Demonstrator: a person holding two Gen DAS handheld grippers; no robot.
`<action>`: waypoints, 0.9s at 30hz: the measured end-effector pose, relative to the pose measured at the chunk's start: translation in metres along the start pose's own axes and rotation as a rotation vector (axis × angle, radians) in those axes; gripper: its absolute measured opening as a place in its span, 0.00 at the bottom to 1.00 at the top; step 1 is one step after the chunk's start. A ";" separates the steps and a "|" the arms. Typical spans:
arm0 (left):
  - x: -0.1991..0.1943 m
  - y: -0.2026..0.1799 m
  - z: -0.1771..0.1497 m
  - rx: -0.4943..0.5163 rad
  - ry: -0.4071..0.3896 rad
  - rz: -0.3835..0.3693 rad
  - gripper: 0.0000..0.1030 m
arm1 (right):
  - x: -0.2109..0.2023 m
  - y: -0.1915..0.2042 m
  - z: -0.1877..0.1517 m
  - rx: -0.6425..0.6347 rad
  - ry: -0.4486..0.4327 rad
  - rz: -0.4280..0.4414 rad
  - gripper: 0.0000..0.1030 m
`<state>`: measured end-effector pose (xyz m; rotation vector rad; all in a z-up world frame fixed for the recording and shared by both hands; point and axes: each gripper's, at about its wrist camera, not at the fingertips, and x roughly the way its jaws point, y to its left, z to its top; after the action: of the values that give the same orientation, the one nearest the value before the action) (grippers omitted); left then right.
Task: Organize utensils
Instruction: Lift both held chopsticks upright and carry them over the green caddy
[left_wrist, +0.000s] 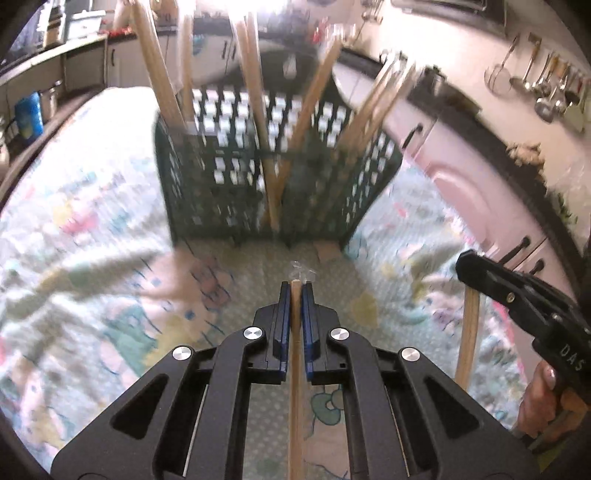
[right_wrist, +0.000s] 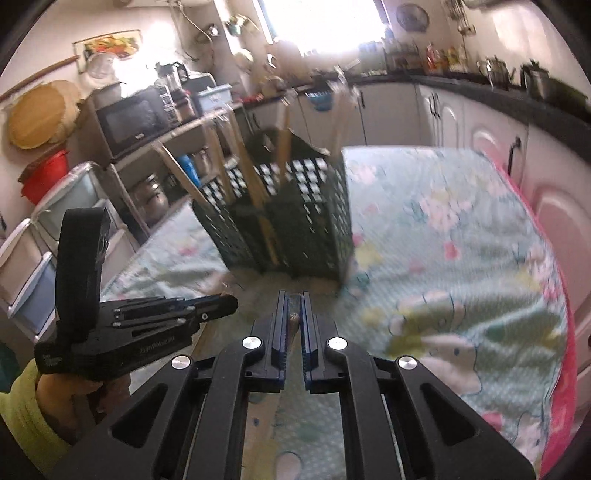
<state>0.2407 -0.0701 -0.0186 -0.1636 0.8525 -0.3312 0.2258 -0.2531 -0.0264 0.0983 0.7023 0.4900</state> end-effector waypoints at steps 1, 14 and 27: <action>-0.007 0.001 0.004 0.002 -0.017 -0.001 0.01 | -0.004 0.003 0.004 -0.008 -0.011 0.004 0.06; -0.083 0.012 0.062 -0.002 -0.223 0.005 0.01 | -0.039 0.038 0.043 -0.091 -0.141 0.017 0.06; -0.104 0.007 0.127 -0.025 -0.438 0.075 0.01 | -0.057 0.052 0.099 -0.128 -0.285 0.009 0.06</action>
<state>0.2750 -0.0263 0.1354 -0.2171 0.4282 -0.2030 0.2307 -0.2266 0.0960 0.0492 0.3904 0.5162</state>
